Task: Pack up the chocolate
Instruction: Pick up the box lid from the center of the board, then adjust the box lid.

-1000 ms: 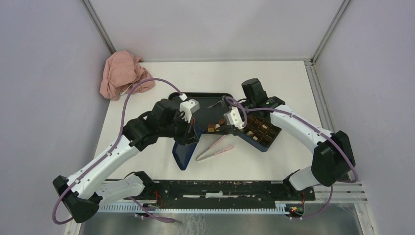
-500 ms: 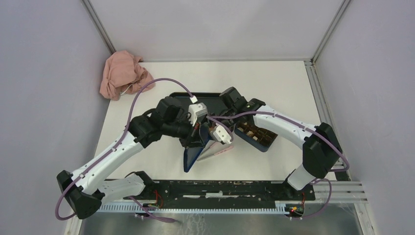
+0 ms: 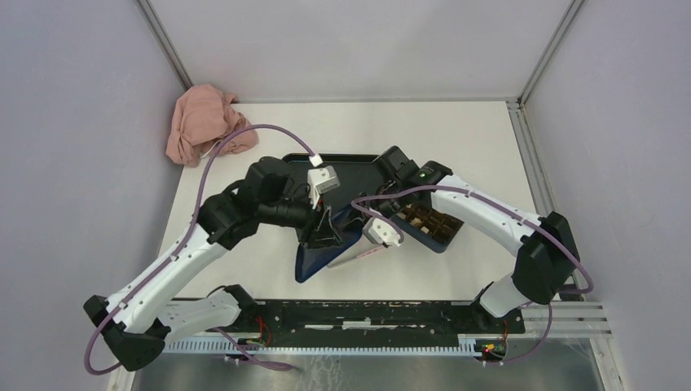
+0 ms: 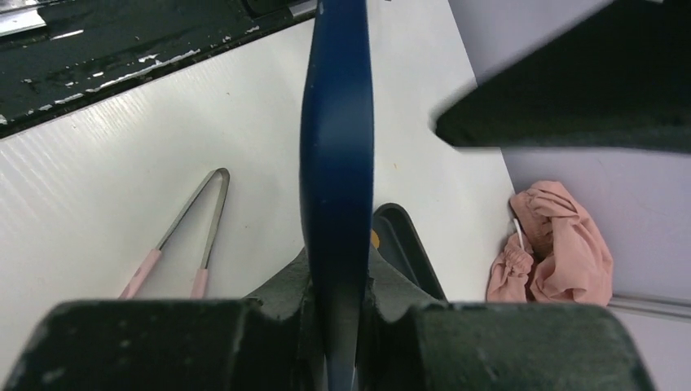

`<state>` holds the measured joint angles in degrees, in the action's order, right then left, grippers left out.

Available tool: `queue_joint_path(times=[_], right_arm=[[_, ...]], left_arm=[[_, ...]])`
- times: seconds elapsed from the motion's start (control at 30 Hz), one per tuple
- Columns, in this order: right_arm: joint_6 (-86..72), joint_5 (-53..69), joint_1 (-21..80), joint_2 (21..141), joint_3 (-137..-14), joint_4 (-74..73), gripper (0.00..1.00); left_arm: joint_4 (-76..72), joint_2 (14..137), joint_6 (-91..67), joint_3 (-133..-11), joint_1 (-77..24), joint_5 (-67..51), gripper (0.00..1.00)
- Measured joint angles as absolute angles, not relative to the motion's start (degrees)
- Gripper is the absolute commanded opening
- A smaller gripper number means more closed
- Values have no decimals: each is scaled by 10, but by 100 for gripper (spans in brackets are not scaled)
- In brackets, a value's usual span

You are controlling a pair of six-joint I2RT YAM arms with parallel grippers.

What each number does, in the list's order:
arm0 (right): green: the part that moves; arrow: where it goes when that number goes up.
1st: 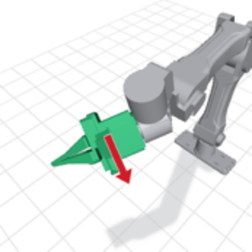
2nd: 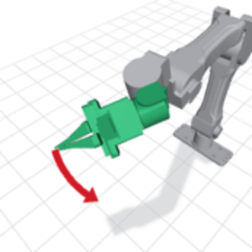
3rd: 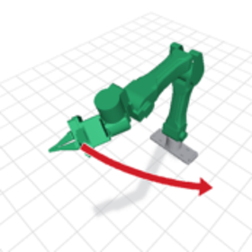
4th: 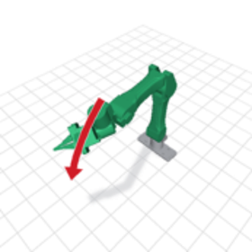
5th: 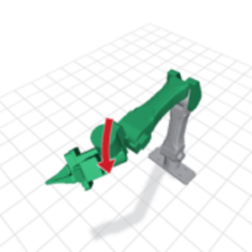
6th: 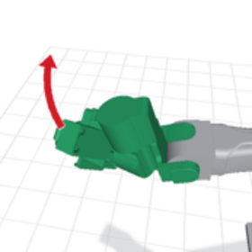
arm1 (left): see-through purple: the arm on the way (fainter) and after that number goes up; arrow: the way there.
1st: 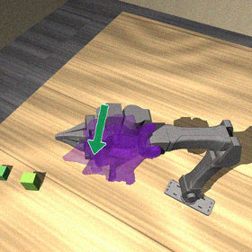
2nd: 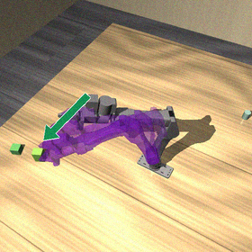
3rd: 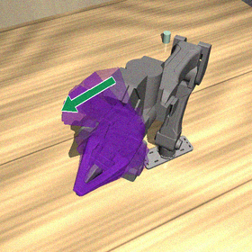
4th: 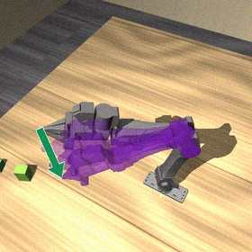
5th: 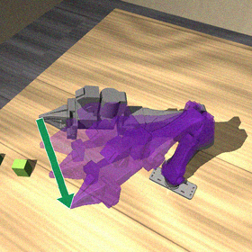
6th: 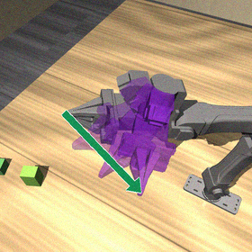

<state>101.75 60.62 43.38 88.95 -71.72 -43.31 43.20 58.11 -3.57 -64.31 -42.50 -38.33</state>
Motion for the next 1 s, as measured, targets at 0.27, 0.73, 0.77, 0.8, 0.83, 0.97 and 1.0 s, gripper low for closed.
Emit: queue_joint_path(times=[0.27, 0.73, 0.77, 0.8, 0.83, 0.97, 1.0], right_arm=[[940, 589, 422, 781, -715, -467, 0], [46, 681, -32, 611, -437, 90, 0], [-13, 681, -41, 611, -410, 126, 0], [-70, 680, -46, 611, -388, 148, 0], [-102, 678, -48, 610, -378, 152, 0], [-155, 648, -80, 597, -390, 116, 0], [-161, 638, -96, 592, -396, 109, 0]], left_arm=[[386, 441, -38, -672, -425, -236, 96], [134, 341, -146, -447, -425, -5, 91], [124, 369, -157, -437, -425, -4, 84], [116, 399, -168, -433, -425, -4, 77], [104, 439, -181, -432, -425, -4, 71], [65, 609, -218, -446, -425, -6, 51], [63, 659, -225, -459, -425, -7, 50]])
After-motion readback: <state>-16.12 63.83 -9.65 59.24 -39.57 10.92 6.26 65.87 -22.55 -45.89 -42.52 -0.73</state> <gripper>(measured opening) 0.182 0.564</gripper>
